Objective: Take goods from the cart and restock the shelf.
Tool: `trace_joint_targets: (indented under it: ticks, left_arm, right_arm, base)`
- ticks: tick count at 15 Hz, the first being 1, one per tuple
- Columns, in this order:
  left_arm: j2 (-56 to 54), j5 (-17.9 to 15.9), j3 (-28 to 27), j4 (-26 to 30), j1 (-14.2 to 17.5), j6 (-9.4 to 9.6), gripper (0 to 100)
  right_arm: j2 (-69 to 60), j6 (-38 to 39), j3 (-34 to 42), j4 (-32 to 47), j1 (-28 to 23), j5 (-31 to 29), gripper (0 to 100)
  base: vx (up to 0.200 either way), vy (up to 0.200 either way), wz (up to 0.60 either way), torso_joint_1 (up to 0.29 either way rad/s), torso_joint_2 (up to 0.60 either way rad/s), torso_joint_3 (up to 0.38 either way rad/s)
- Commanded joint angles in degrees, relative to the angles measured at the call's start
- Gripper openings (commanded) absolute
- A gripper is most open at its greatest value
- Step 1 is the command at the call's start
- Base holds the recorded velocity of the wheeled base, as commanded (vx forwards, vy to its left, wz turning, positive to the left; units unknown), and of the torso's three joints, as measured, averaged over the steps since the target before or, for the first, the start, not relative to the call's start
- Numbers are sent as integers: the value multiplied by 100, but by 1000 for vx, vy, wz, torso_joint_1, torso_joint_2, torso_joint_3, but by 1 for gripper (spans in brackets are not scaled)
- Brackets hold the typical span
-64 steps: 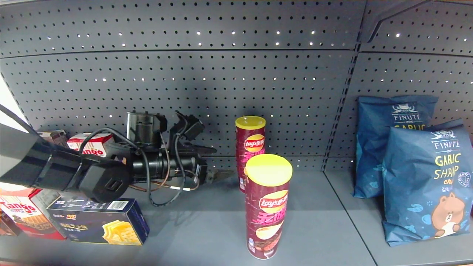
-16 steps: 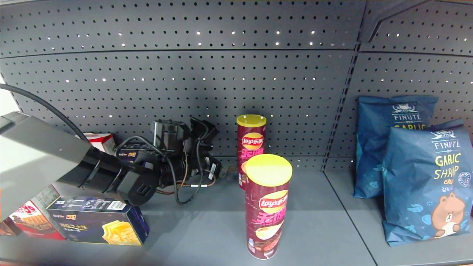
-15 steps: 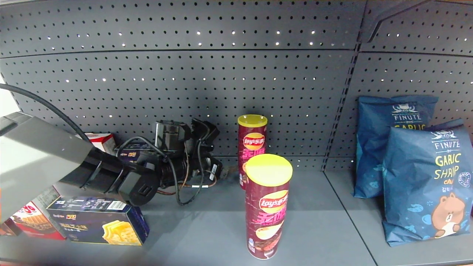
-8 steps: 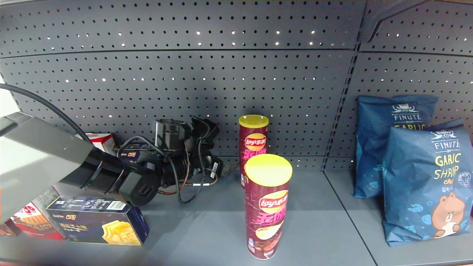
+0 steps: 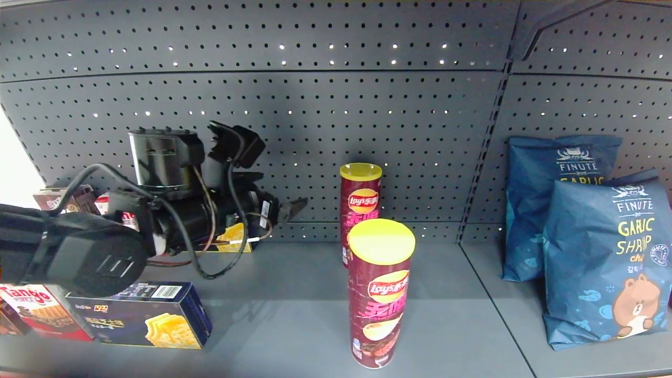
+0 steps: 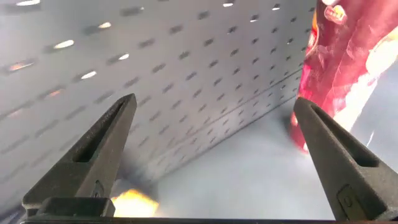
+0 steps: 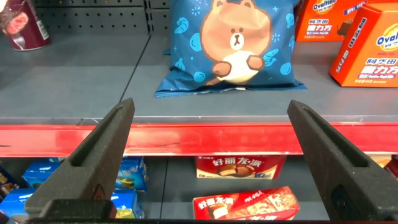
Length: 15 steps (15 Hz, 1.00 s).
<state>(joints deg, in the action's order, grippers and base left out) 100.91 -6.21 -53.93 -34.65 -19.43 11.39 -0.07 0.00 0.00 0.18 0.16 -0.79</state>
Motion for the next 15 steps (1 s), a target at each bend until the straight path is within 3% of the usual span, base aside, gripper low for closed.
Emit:
trace_joint_targets:
  ticks: [1,2,3,8,10,13,15]
  left_arm:
    - [-1109,304,919,2,-17,13,100]
    - [-1109,304,919,2,-17,13,100]
    - [-1812,462,1623,-25,-237,4,100]
    - [-3324,497,3222,-209,-166,-5,100]
    - [-3640,480,3407,-218,-96,-31,100]
    - [-3983,383,3345,-297,396,-49,100]
    - [-4220,374,3600,-244,396,-66,100]
  right_arm:
    - [7,0,0,-1,2,0,100]
    - [7,0,0,-1,2,0,100]
    - [7,0,0,-1,2,0,100]
    - [7,-26,0,-1,2,141,100]
    - [7,-35,-9,8,2,185,100]
    - [60,-26,-141,-18,28,237,100]
    - [2486,123,-2769,-308,151,387,100]
  base:
    - [0,0,0,0,0,0]
    - [0,0,0,0,0,0]
    - [0,0,0,0,0,0]
    - [0,0,0,0,0,0]
    - [0,0,0,0,0,0]
    - [0,0,0,0,0,0]
    - [0,0,0,0,0,0]
